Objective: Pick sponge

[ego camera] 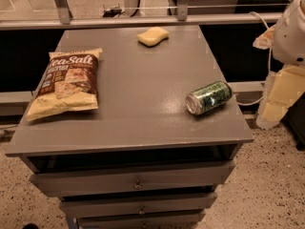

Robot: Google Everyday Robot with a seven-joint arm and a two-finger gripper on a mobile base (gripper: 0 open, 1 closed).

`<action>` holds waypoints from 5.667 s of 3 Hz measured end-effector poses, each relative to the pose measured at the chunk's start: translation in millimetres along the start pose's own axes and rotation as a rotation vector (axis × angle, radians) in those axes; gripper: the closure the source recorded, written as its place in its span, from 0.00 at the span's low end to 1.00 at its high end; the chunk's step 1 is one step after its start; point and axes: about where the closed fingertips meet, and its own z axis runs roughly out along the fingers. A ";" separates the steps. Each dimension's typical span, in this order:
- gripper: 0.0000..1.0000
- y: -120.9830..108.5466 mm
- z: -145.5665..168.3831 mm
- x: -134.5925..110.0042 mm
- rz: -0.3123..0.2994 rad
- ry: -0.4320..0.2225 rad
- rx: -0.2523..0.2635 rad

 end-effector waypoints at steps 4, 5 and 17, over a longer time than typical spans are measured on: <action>0.00 -100.2 39.8 -73.1 -0.043 -0.270 0.100; 0.00 -146.4 71.4 -122.9 -0.008 -0.428 0.137; 0.26 -353.5 276.9 -244.5 0.454 -0.729 0.180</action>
Offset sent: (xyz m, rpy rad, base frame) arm 0.0513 0.0239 -0.0047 0.1059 -0.0777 0.0741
